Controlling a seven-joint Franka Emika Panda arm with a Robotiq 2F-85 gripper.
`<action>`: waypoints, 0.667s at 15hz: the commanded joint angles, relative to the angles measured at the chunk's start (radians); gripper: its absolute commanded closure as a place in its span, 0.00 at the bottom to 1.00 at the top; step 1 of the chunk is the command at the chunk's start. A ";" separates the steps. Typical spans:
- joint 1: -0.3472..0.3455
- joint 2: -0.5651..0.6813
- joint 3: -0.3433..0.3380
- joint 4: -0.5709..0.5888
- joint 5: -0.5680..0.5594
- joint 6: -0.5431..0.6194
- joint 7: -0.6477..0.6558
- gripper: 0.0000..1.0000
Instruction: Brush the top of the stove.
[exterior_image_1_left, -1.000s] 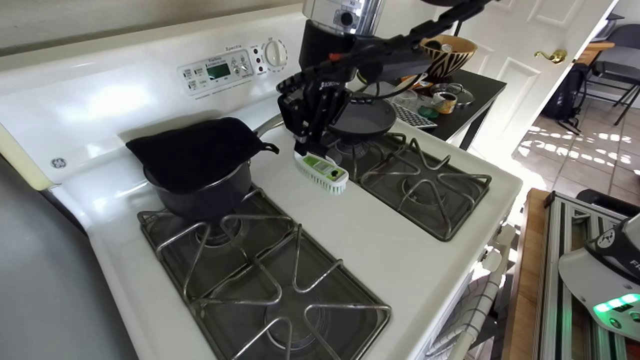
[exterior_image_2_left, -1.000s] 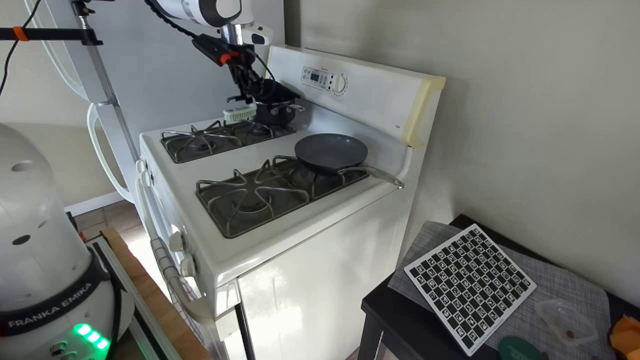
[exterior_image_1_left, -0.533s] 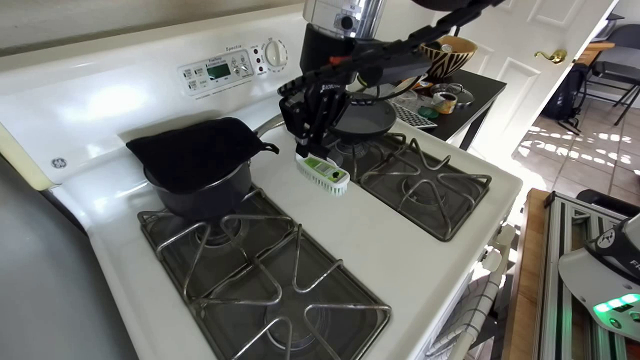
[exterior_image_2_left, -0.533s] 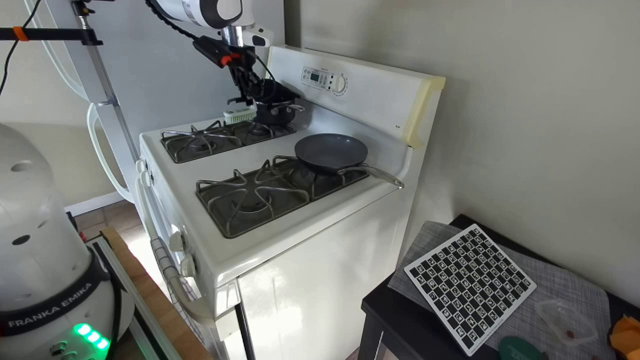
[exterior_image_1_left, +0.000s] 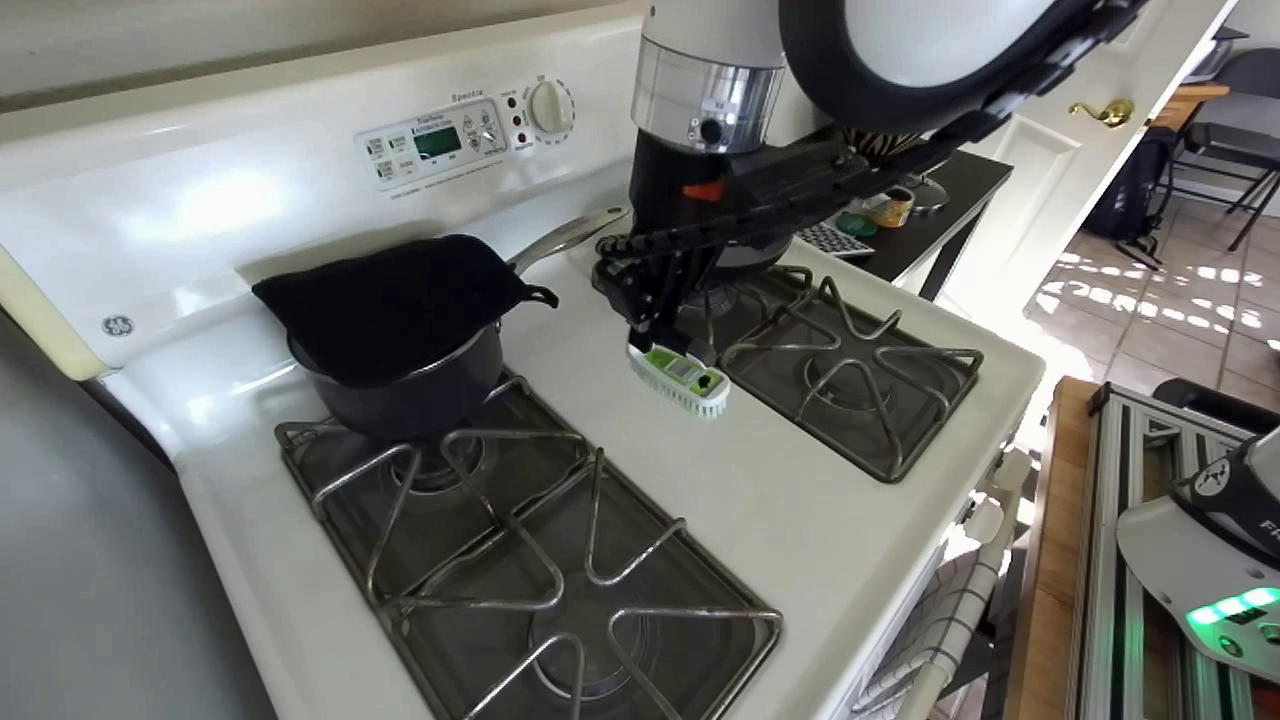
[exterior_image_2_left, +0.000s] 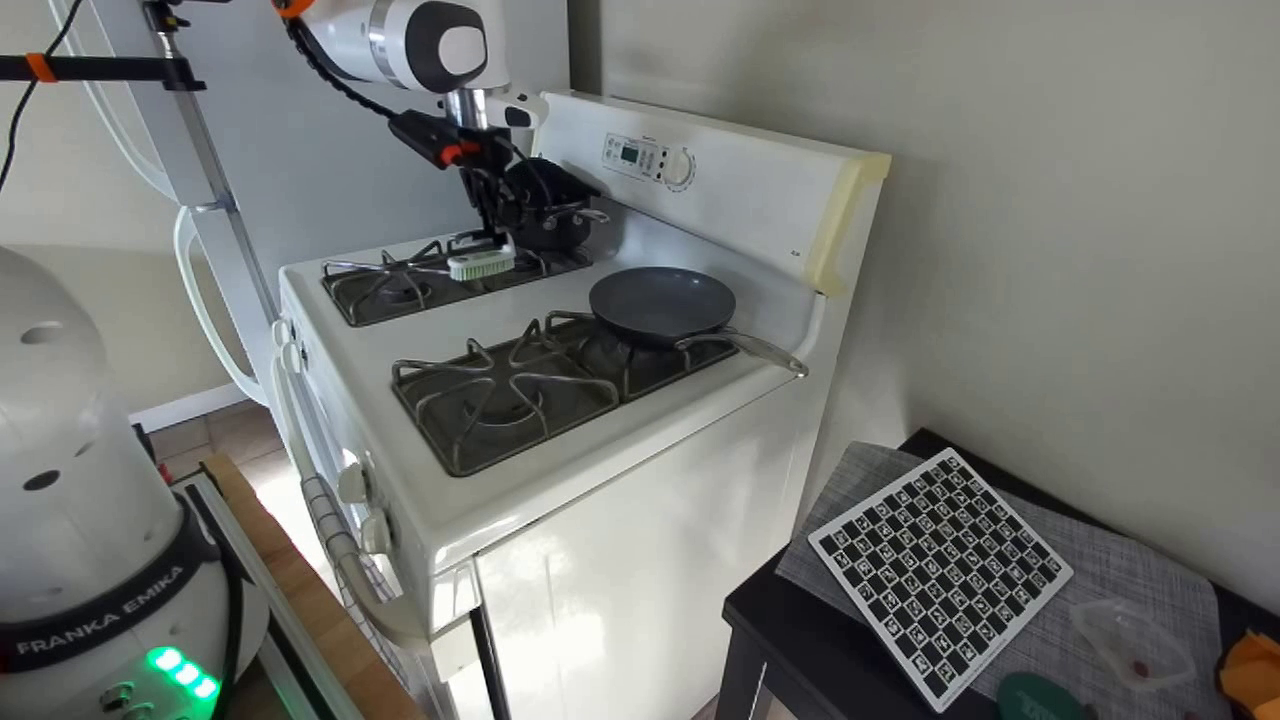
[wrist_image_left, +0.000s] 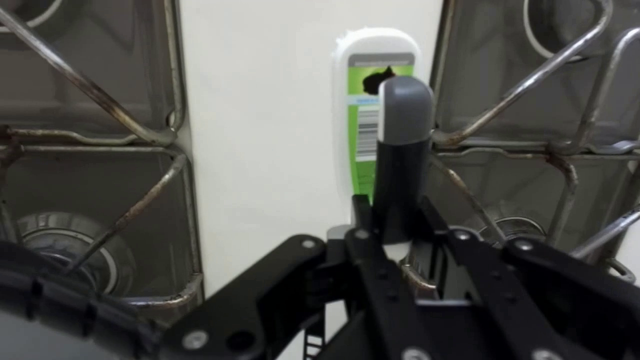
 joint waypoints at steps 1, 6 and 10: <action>-0.009 0.001 -0.012 -0.058 -0.071 0.100 0.058 0.96; -0.015 0.033 -0.027 -0.103 -0.073 0.226 0.062 0.96; -0.011 0.057 -0.037 -0.129 -0.066 0.305 0.063 0.96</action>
